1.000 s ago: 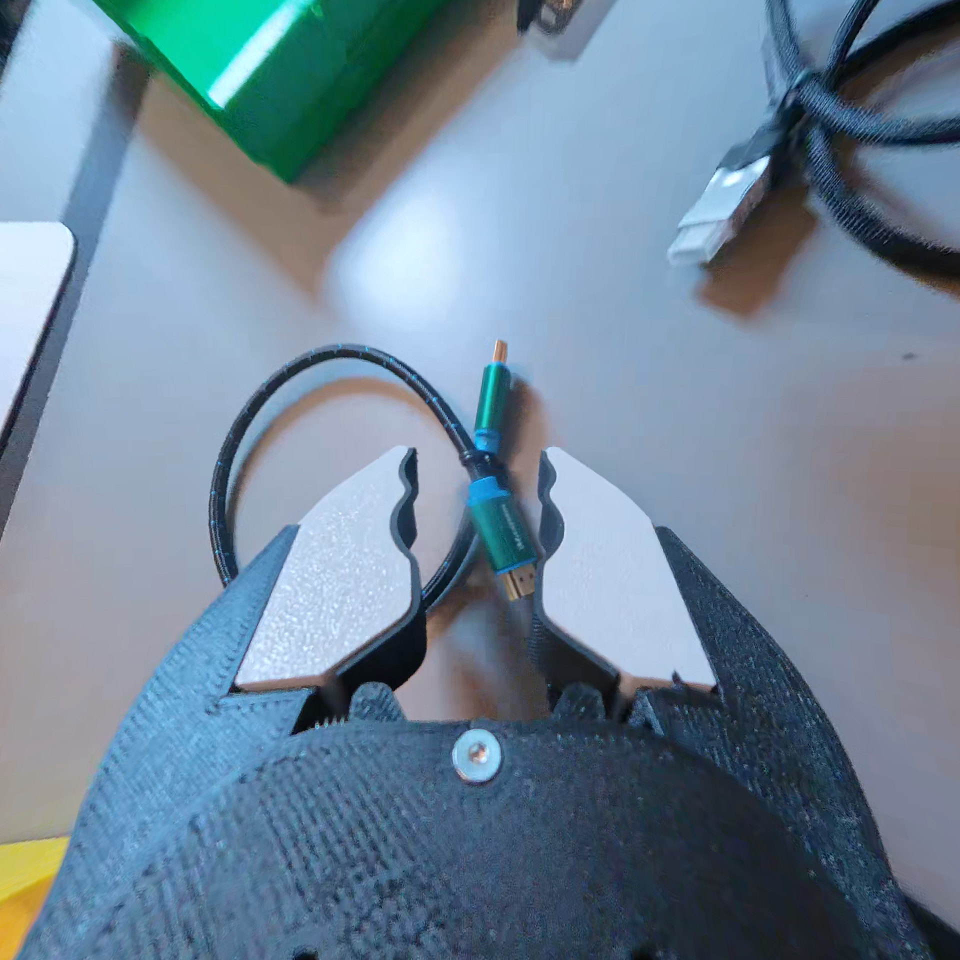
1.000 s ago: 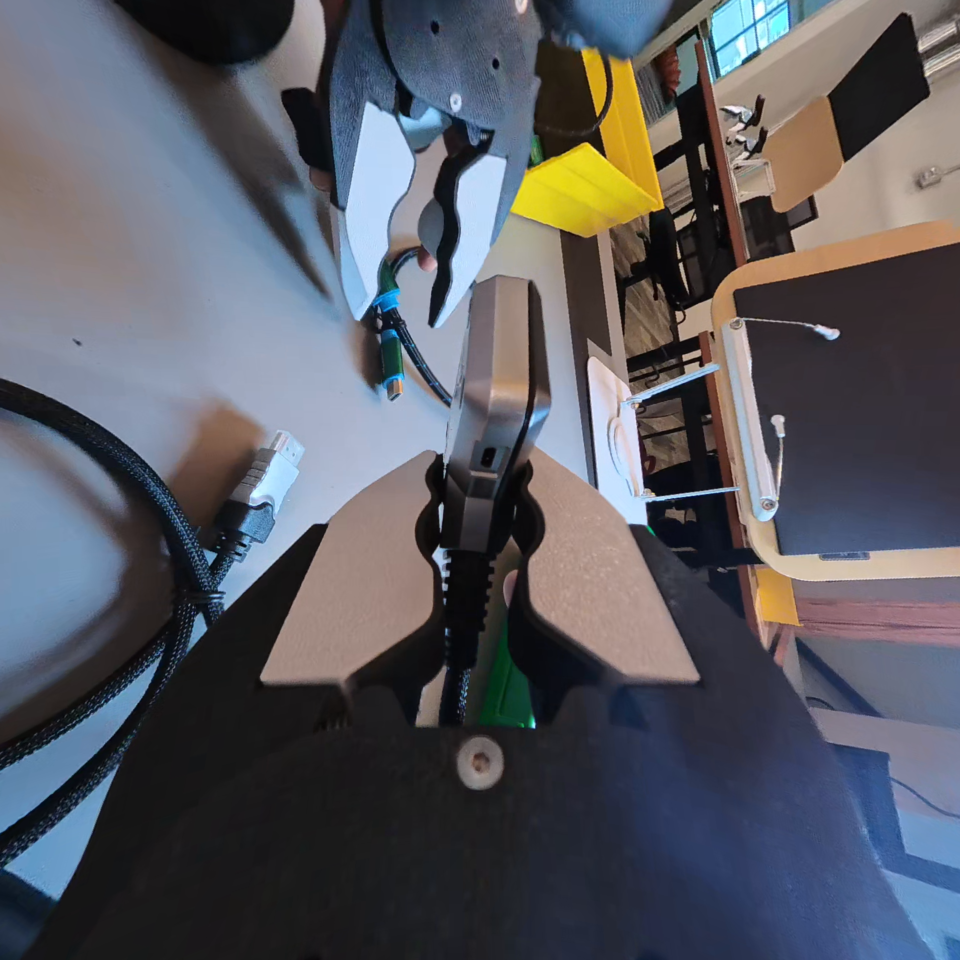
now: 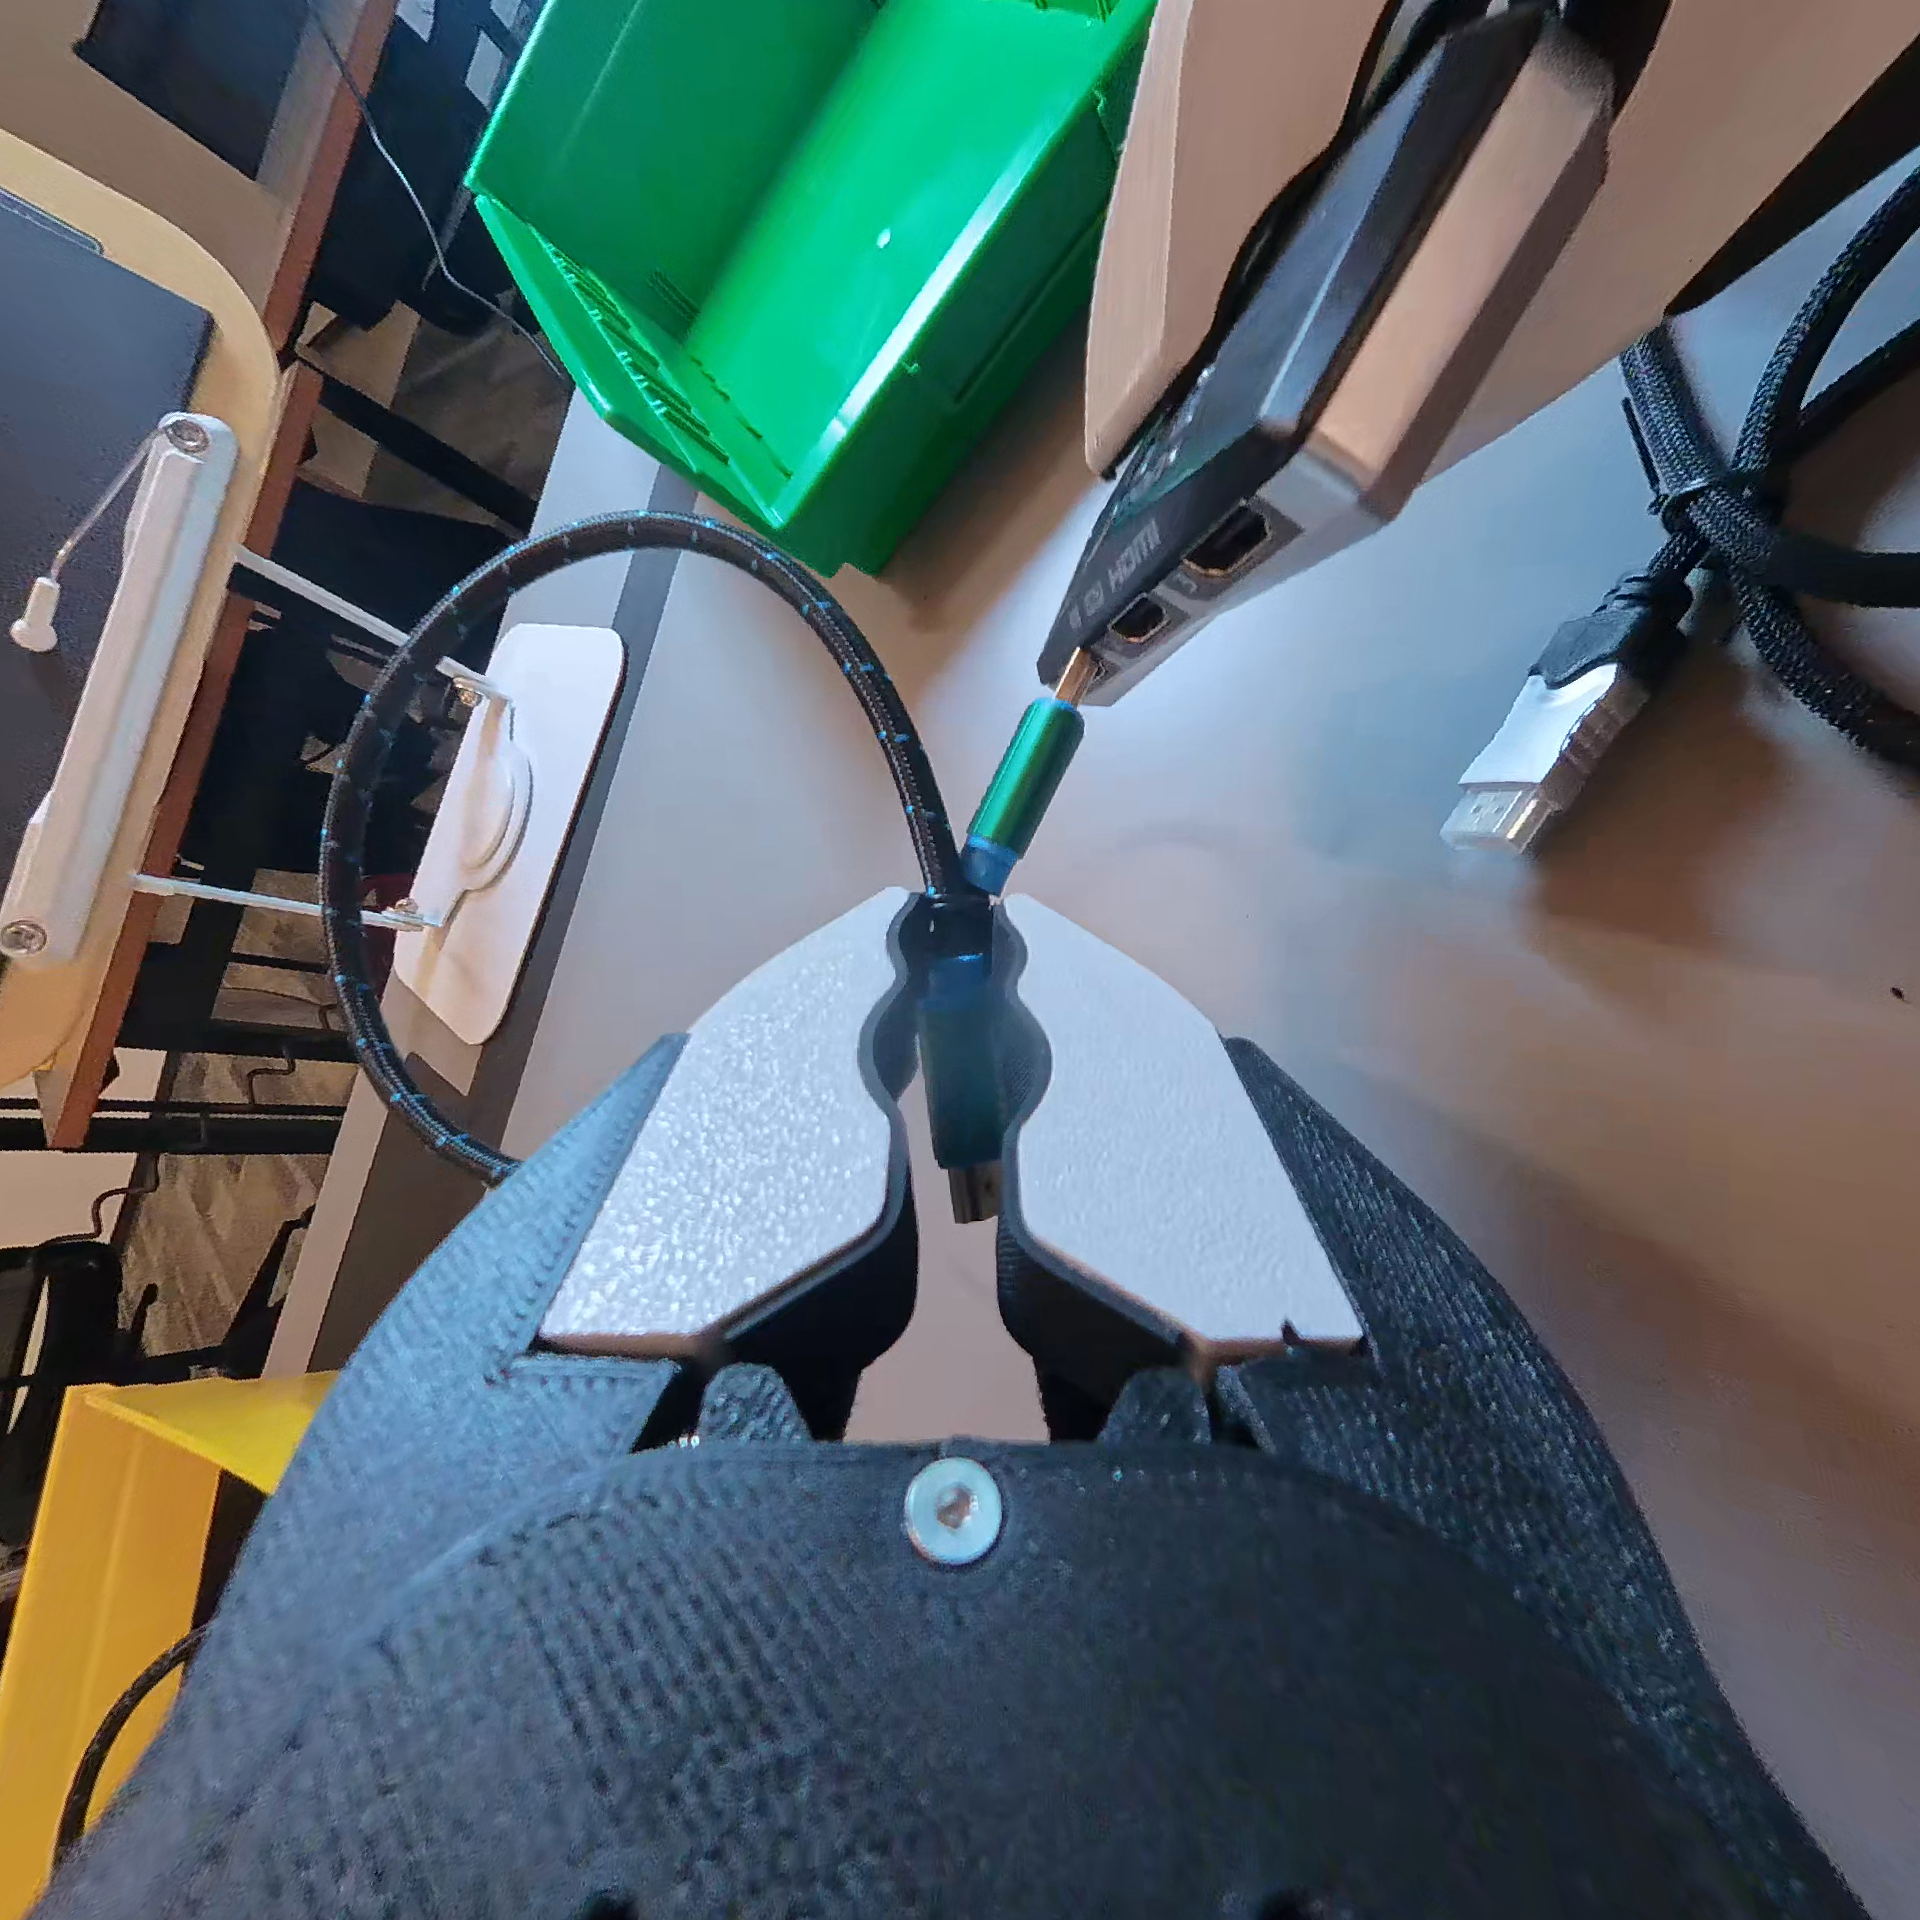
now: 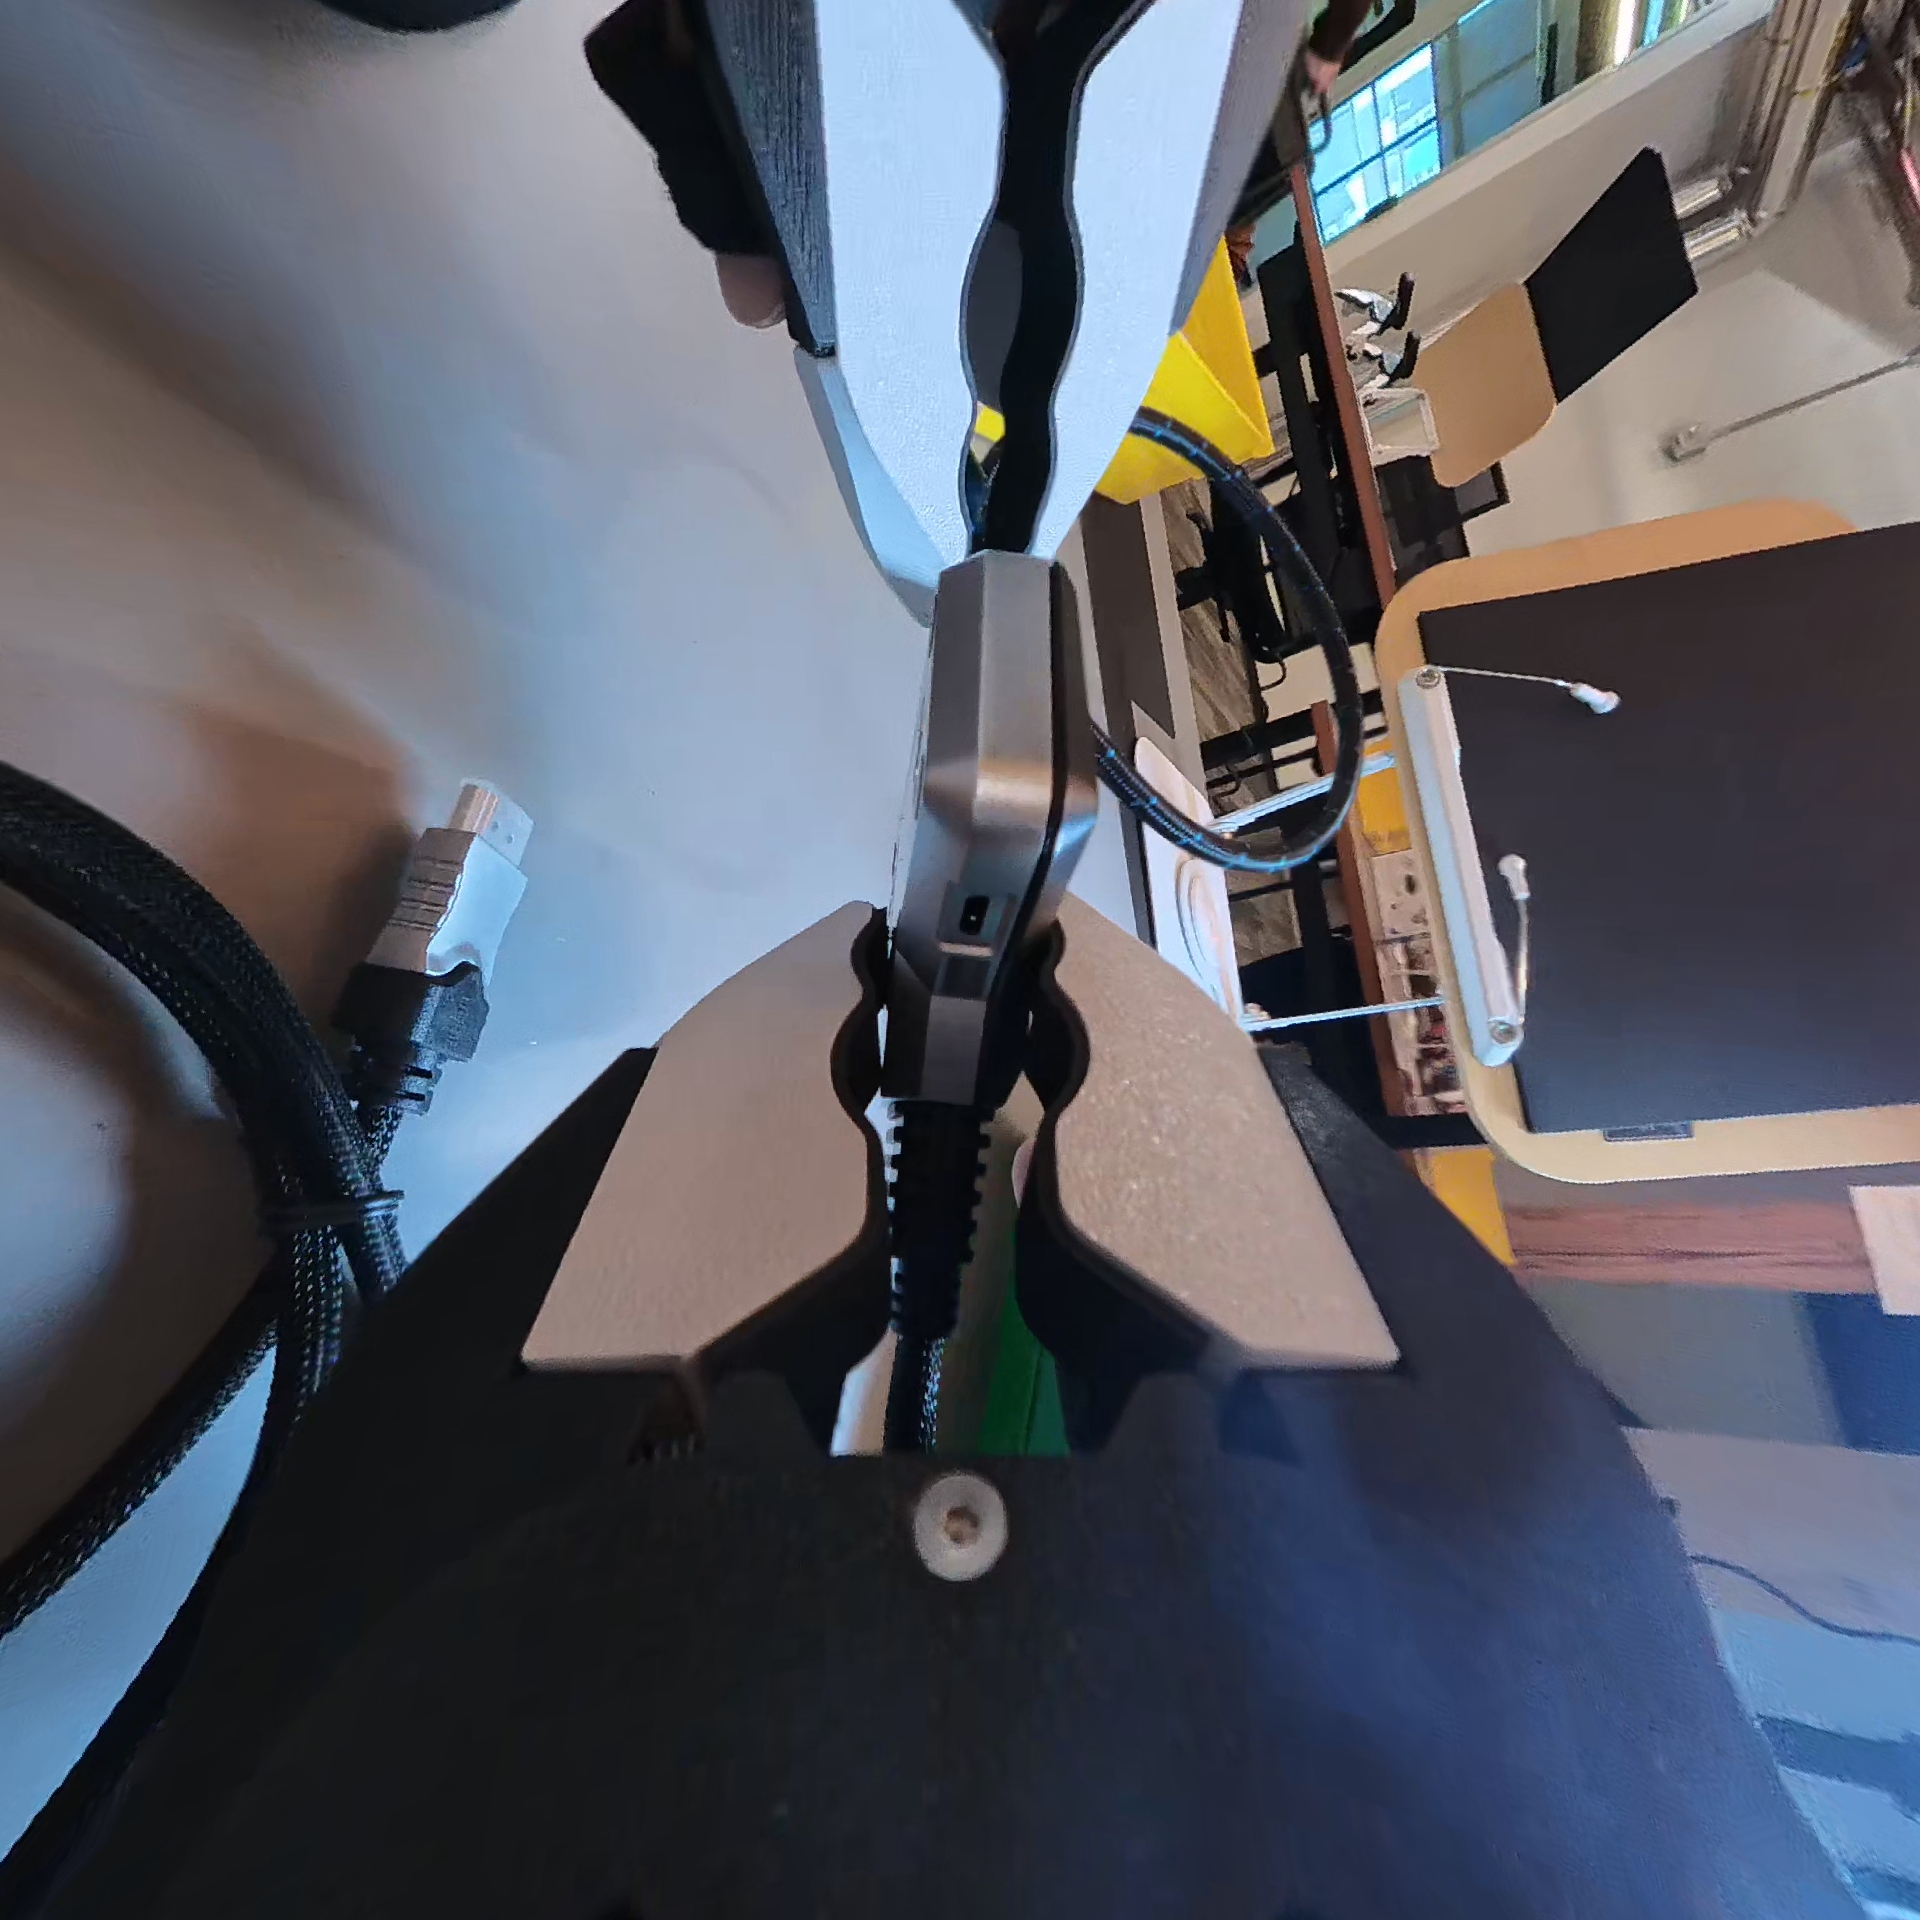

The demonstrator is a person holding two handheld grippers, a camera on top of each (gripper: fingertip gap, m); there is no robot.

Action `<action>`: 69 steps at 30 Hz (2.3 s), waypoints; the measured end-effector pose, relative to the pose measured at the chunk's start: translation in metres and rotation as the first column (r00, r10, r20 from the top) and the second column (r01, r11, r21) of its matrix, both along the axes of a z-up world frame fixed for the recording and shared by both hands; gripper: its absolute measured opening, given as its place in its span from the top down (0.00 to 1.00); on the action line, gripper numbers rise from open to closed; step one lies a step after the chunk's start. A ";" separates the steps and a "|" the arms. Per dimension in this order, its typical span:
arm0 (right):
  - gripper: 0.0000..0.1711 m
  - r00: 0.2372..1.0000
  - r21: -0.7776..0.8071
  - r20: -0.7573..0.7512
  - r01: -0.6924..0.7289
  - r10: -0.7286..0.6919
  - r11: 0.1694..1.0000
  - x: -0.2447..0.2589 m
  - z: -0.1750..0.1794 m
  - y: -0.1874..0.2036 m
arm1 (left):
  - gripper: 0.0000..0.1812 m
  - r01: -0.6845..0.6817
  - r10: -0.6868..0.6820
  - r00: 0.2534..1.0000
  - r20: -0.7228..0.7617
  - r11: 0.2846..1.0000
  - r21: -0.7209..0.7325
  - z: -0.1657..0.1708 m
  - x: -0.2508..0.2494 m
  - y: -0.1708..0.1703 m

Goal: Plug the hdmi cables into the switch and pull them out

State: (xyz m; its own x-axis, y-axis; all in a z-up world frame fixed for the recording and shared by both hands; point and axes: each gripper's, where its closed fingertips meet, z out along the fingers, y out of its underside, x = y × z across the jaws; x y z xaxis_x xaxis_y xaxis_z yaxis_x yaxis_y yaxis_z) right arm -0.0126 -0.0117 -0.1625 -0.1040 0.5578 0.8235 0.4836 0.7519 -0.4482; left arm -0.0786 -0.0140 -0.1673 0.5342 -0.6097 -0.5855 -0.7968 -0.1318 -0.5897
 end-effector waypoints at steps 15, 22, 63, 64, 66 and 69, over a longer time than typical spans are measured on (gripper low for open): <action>0.87 1.000 -0.238 0.008 0.005 -0.003 0.971 -0.002 -0.005 -0.006 | 0.94 0.015 -0.016 0.998 -0.056 1.000 -0.004 -0.003 0.004 -0.005; 0.87 0.999 -0.373 0.015 -0.034 0.043 0.927 0.000 -0.011 -0.015 | 0.94 0.079 -0.072 0.995 0.073 0.991 -0.103 -0.014 0.013 -0.013; 0.86 0.978 -0.269 -0.197 0.011 -0.066 0.963 0.022 0.049 0.009 | 0.79 -0.617 0.747 0.636 0.196 0.644 -0.452 -0.034 -0.338 0.074; 0.86 0.978 -0.269 -0.201 0.008 -0.064 0.963 0.023 0.050 0.009 | 0.89 -0.623 0.745 0.644 0.171 0.641 -0.449 -0.038 -0.340 0.075; 0.86 0.976 -0.266 -0.211 0.002 -0.060 0.964 0.025 0.054 0.008 | 0.95 -0.588 0.722 0.655 0.225 0.673 -0.449 -0.026 -0.332 0.079; 0.86 0.971 -0.270 -0.231 -0.009 -0.056 0.963 0.029 0.059 0.007 | 0.96 -0.554 0.667 0.652 0.361 0.744 -0.373 0.026 -0.316 0.075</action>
State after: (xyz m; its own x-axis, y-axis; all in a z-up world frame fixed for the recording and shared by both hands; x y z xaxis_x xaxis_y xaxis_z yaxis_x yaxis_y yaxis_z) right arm 0.0162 -0.0042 -0.1035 0.0898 0.7601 0.6435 0.3569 0.5787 -0.7333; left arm -0.3947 0.0607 -0.1409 0.9893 -0.1226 -0.0797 -0.1410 -0.6547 -0.7426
